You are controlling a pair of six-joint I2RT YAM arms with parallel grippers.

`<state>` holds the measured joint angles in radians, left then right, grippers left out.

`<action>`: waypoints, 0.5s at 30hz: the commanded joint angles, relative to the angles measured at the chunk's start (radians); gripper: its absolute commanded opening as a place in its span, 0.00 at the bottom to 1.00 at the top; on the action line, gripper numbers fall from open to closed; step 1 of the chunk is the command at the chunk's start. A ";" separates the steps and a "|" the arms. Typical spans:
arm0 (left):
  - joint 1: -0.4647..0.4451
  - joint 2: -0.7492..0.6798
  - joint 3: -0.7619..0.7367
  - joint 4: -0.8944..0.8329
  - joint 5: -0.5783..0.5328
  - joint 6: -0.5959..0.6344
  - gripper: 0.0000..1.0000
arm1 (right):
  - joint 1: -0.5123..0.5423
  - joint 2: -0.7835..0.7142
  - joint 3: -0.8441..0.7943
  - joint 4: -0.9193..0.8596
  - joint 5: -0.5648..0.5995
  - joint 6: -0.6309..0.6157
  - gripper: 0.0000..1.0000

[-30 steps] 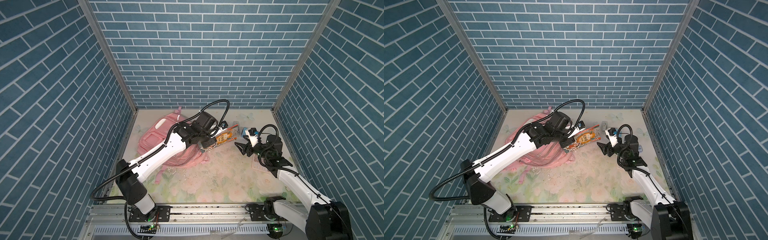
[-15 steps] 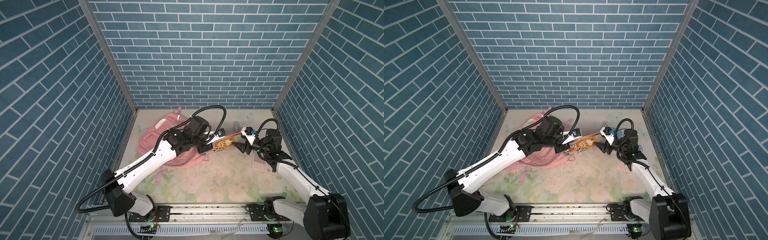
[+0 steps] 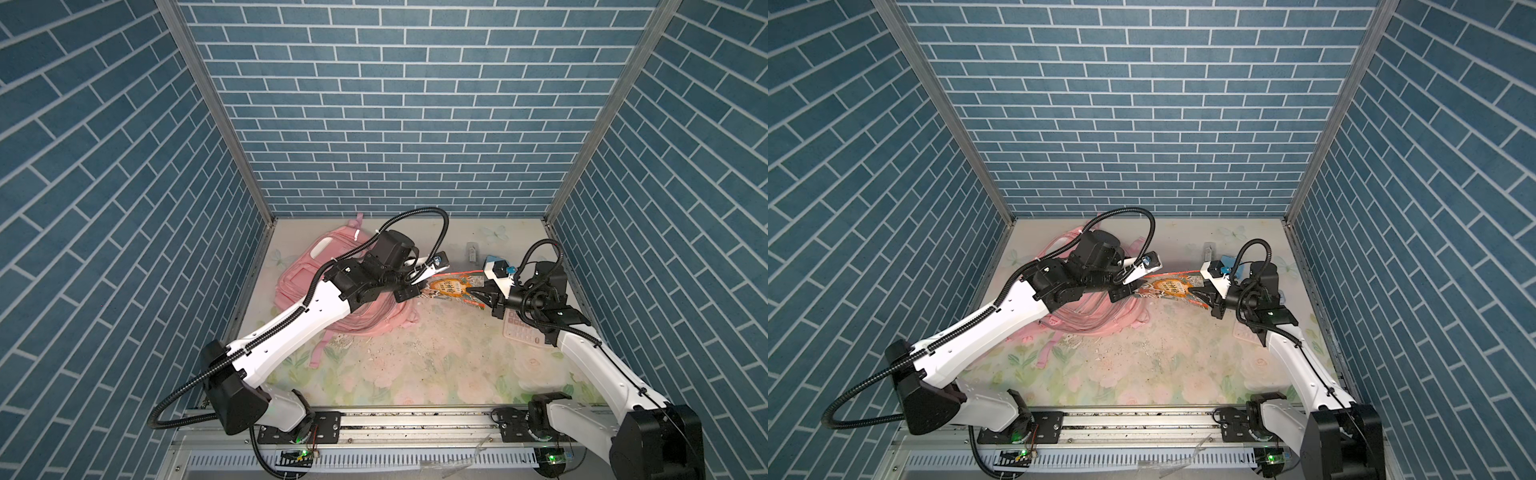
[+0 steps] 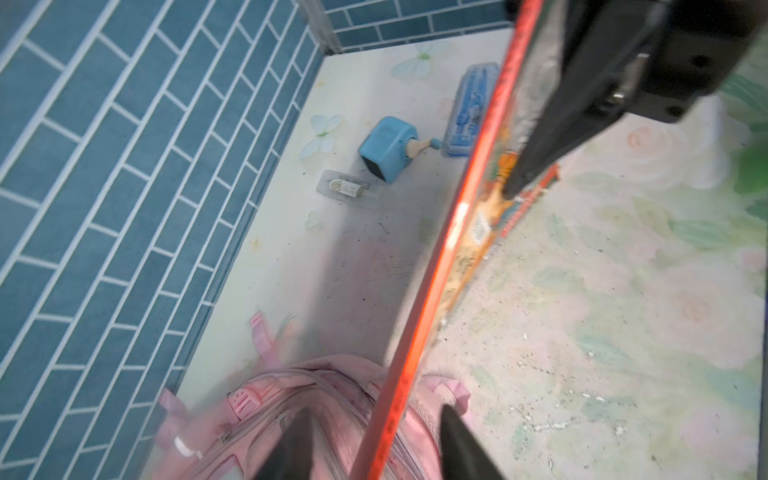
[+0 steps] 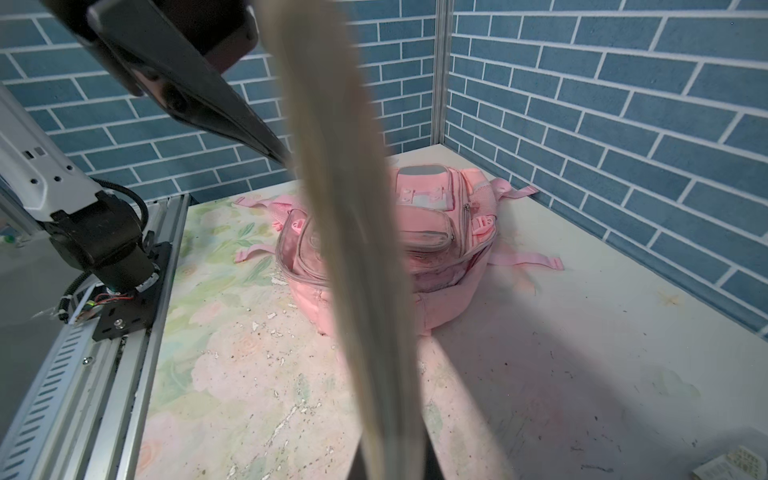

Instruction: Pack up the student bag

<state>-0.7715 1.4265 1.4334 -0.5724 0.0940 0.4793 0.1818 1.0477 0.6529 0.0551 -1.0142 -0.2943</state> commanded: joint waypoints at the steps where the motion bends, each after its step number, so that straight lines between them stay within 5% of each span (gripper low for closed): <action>1: 0.086 -0.055 -0.046 0.068 -0.036 -0.165 0.79 | -0.011 -0.050 -0.041 0.053 -0.032 0.136 0.00; 9: 0.197 -0.074 -0.284 0.107 -0.216 -0.461 0.85 | -0.020 -0.193 -0.117 0.100 0.233 0.410 0.00; 15: 0.221 0.014 -0.390 0.129 -0.255 -0.555 0.85 | -0.021 -0.236 -0.125 0.094 0.371 0.560 0.00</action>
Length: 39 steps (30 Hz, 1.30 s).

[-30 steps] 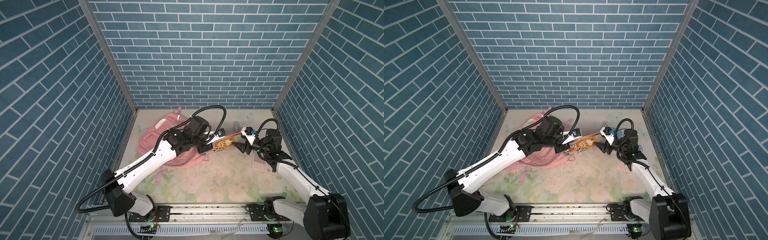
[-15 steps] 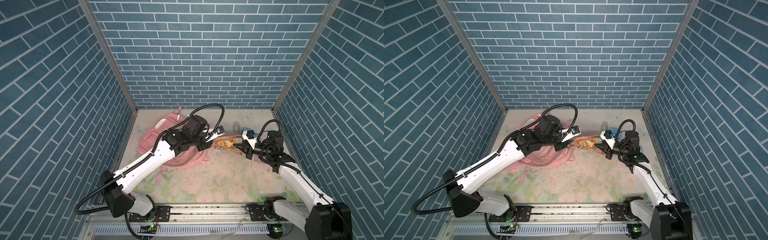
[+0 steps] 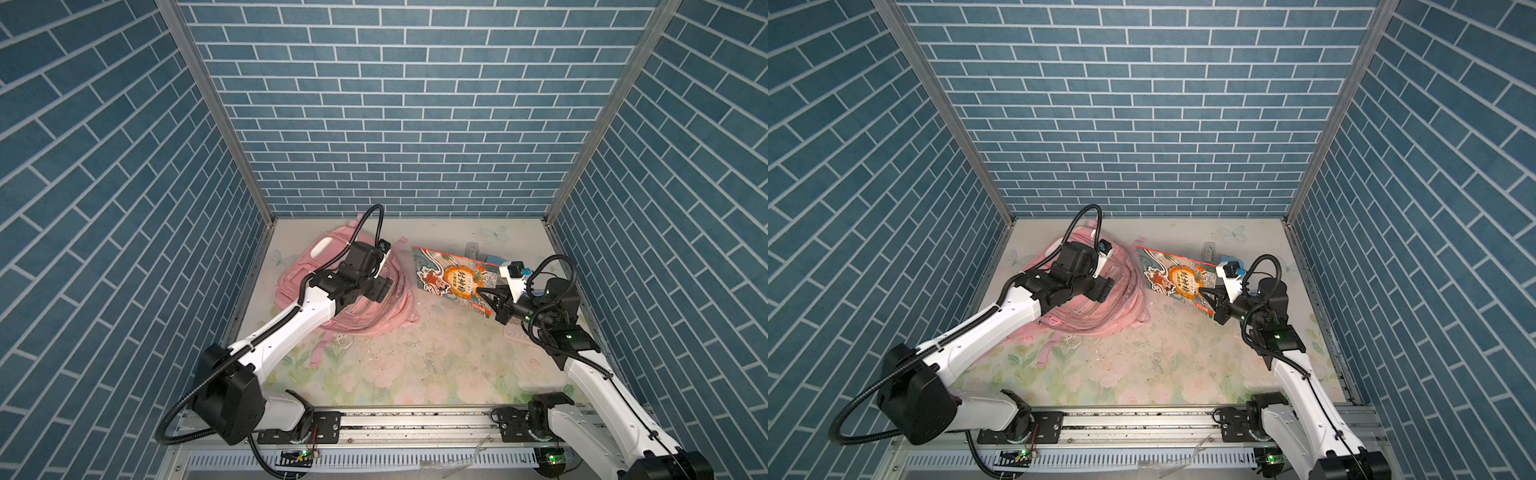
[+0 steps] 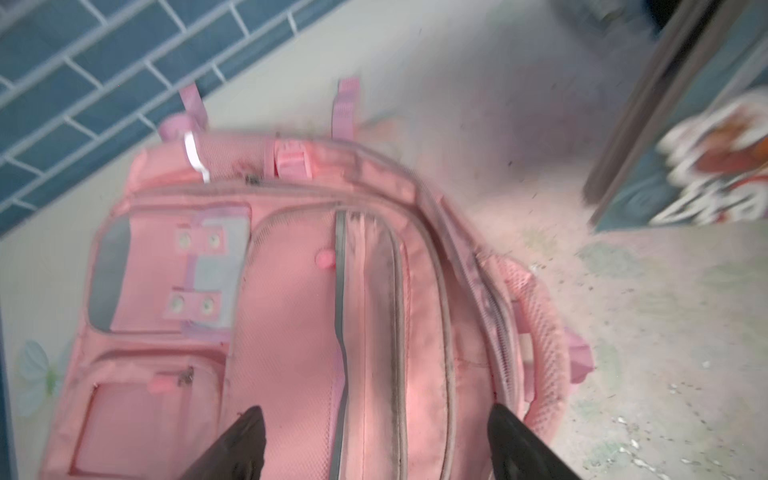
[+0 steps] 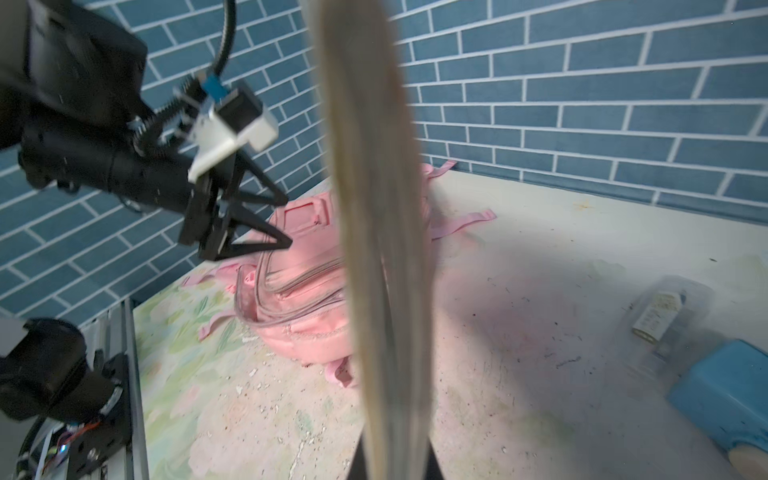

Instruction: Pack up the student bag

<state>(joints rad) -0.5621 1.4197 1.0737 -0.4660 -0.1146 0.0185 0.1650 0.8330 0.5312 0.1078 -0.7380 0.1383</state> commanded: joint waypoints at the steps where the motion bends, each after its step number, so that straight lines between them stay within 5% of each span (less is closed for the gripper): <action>1: 0.016 0.038 -0.038 0.031 -0.045 -0.106 0.85 | -0.004 -0.023 -0.002 0.041 0.112 0.146 0.00; 8: 0.024 0.171 -0.030 0.051 -0.056 -0.138 0.84 | -0.004 0.001 -0.010 0.073 0.113 0.216 0.00; 13: 0.025 0.273 0.021 0.018 -0.170 -0.157 0.79 | -0.004 0.013 -0.013 0.070 0.139 0.233 0.00; 20: -0.005 0.359 0.122 -0.012 -0.224 -0.098 0.09 | -0.004 0.028 0.020 0.016 0.201 0.321 0.00; 22: -0.047 0.352 0.155 -0.017 -0.237 -0.062 0.00 | -0.004 0.031 0.042 -0.019 0.234 0.361 0.00; 29: -0.204 0.345 0.314 -0.052 -0.254 0.025 0.00 | -0.004 -0.040 0.075 -0.080 0.380 0.532 0.00; 39: -0.216 0.395 0.671 -0.192 -0.191 0.009 0.00 | -0.005 -0.144 0.129 -0.177 0.399 0.676 0.00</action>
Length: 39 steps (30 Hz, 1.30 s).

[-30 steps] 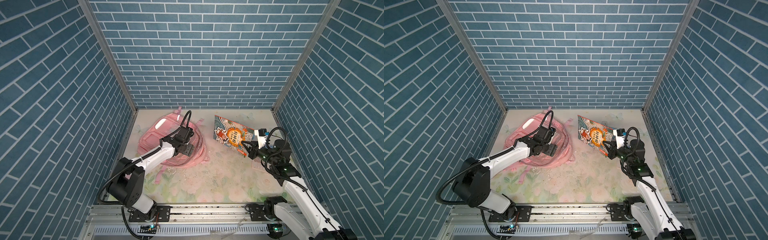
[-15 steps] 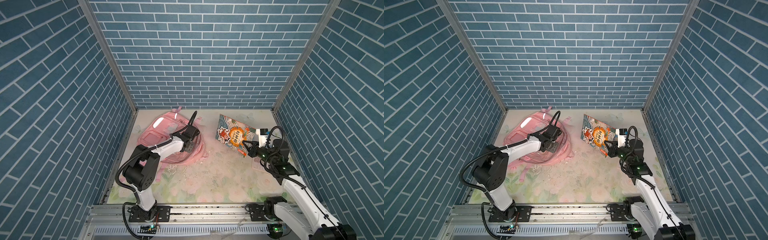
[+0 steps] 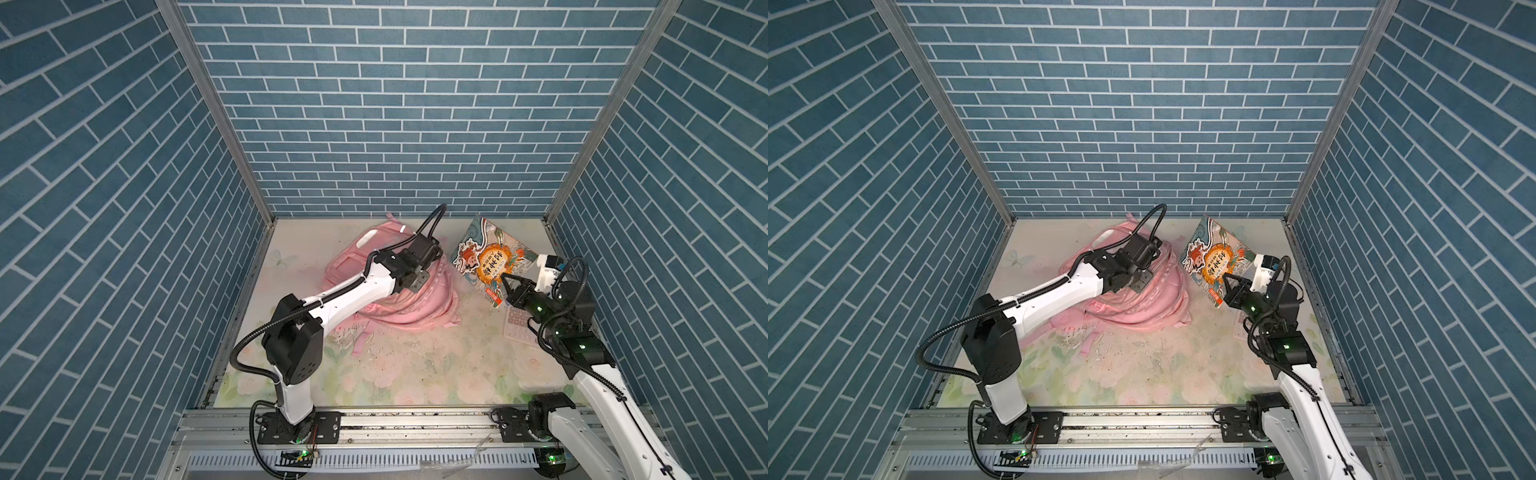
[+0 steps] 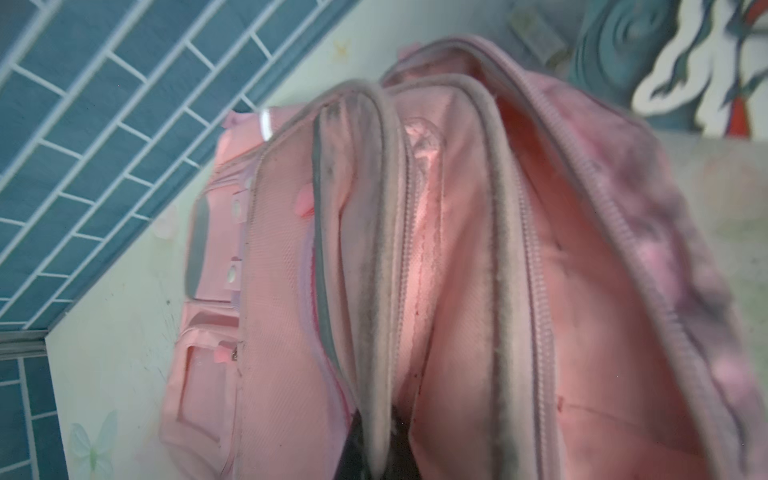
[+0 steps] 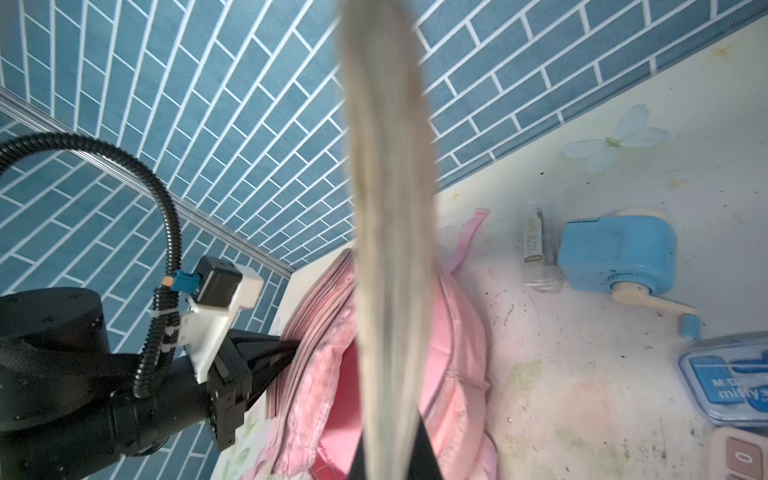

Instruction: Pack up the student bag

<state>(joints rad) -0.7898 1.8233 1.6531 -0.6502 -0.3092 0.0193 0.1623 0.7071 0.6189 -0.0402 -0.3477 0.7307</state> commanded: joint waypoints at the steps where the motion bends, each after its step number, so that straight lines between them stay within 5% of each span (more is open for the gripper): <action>1: 0.016 -0.007 0.125 -0.024 0.007 0.001 0.00 | -0.003 -0.021 0.041 -0.034 0.001 0.099 0.00; 8: 0.051 -0.011 0.214 -0.036 0.074 -0.007 0.00 | -0.003 -0.063 -0.034 -0.002 0.019 0.215 0.00; 12: 0.068 -0.002 0.246 -0.046 0.120 -0.019 0.00 | -0.003 -0.113 -0.009 -0.091 0.145 0.188 0.00; 18: 0.103 -0.004 0.256 -0.010 0.196 -0.045 0.00 | -0.001 -0.058 -0.009 -0.074 -0.011 0.263 0.00; 27: 0.115 0.016 0.299 -0.016 0.258 -0.034 0.00 | 0.173 -0.044 -0.131 0.133 -0.008 0.482 0.00; 33: 0.115 0.016 0.318 -0.028 0.282 -0.024 0.00 | 0.353 0.132 -0.161 0.382 0.074 0.523 0.00; 39: 0.114 0.004 0.310 -0.028 0.309 -0.031 0.00 | 0.407 0.340 -0.159 0.656 0.105 0.565 0.00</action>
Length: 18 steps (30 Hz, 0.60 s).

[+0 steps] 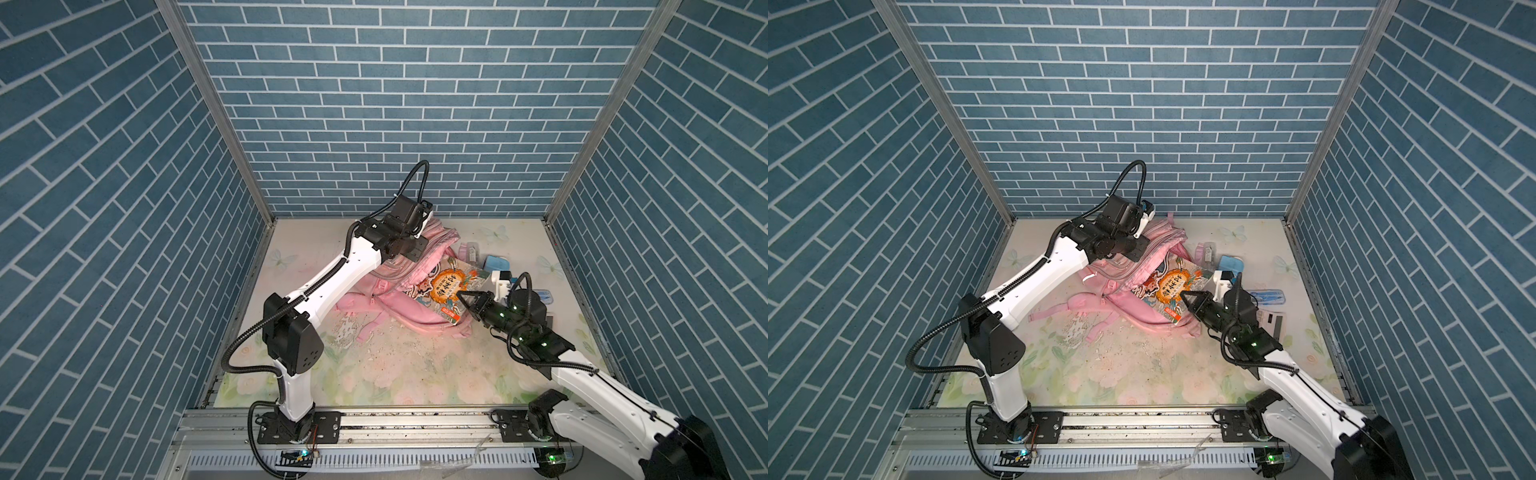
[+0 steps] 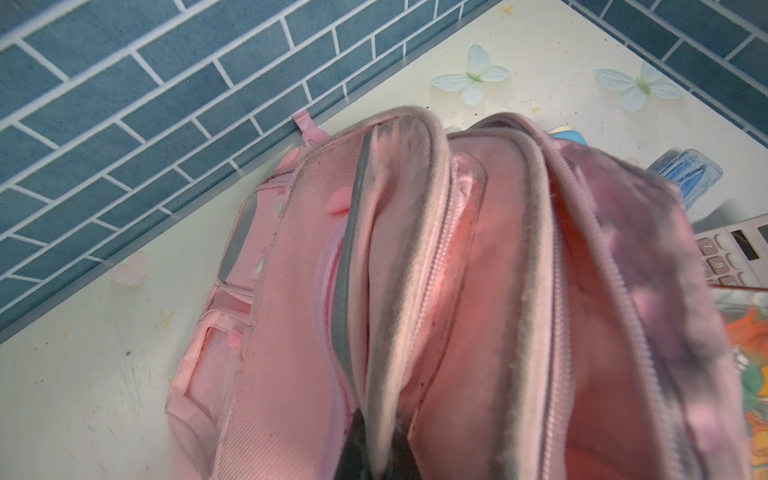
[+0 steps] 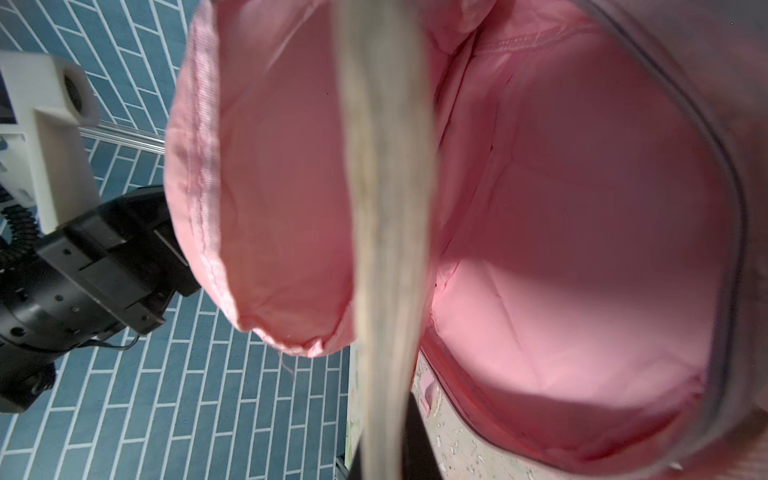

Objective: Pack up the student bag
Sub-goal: 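Insert the book into the open backpack with the right gripper while left holds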

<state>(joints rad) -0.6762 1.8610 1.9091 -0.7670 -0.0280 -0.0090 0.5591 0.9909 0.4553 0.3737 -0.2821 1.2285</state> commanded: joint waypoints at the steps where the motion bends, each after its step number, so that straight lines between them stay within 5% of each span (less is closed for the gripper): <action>1: 0.000 -0.038 0.050 0.091 0.031 -0.003 0.00 | 0.013 0.097 0.001 0.307 0.044 0.079 0.00; 18: -0.001 -0.090 -0.020 0.111 0.001 -0.014 0.00 | 0.065 0.690 0.160 0.715 0.143 0.239 0.00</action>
<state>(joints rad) -0.6765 1.8511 1.8919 -0.7628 -0.0200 -0.0124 0.6060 1.6302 0.5720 0.9493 -0.1886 1.3968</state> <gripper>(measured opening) 0.085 0.068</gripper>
